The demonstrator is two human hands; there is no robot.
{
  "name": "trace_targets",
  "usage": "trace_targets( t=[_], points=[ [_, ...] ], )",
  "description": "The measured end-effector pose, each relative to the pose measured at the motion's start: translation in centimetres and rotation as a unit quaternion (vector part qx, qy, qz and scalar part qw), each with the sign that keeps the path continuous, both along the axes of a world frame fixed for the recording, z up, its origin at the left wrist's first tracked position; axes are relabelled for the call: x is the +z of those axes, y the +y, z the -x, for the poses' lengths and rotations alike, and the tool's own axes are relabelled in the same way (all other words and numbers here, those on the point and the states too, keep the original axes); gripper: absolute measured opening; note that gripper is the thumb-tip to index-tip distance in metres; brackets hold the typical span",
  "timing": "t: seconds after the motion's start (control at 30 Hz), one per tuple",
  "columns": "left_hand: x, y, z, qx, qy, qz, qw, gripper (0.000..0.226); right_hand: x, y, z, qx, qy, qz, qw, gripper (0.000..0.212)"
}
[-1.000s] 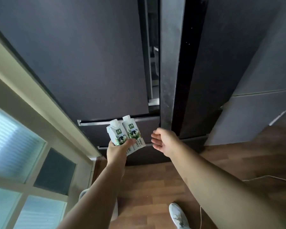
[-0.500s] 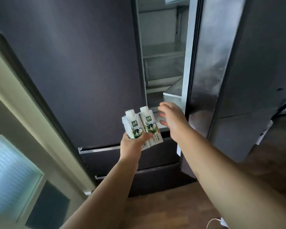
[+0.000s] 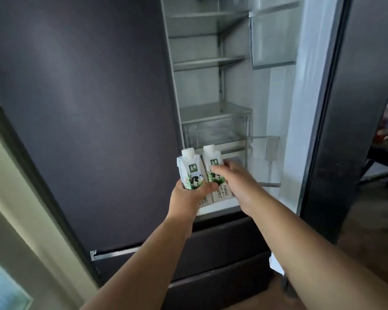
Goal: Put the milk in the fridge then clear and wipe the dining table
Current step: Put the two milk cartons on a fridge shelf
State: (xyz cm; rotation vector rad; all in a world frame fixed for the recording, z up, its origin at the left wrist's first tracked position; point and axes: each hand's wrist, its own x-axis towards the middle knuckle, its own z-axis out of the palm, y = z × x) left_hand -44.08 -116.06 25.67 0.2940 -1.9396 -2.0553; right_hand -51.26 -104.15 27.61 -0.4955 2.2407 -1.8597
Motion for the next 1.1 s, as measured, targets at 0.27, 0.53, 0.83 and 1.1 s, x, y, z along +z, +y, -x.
trace_targets(
  t=[0.27, 0.53, 0.83, 1.1],
  points=[
    [2.5, 0.0, 3.4, 0.000, -0.010, 0.029, 1.000, 0.020, 1.2, 0.8, 3.8, 0.045, -0.015, 0.105, 0.993, 0.046],
    [3.5, 0.0, 10.8, 0.105, -0.090, 0.050, 0.989, 0.079, 2.3, 1.4, 11.1, 0.037, -0.036, 0.159, 0.986, 0.055],
    [5.4, 1.6, 19.9, 0.127, -0.051, 0.001, 0.991, 0.019, 4.7, 2.4, 19.6, 0.012, -0.036, 0.181, 0.983, 0.046],
    [6.3, 1.4, 24.9, 0.125, -0.024, 0.102, 0.987, 0.030, 5.0, 2.6, 22.2, -0.042, -0.059, 0.208, 0.975, 0.037]
  ],
)
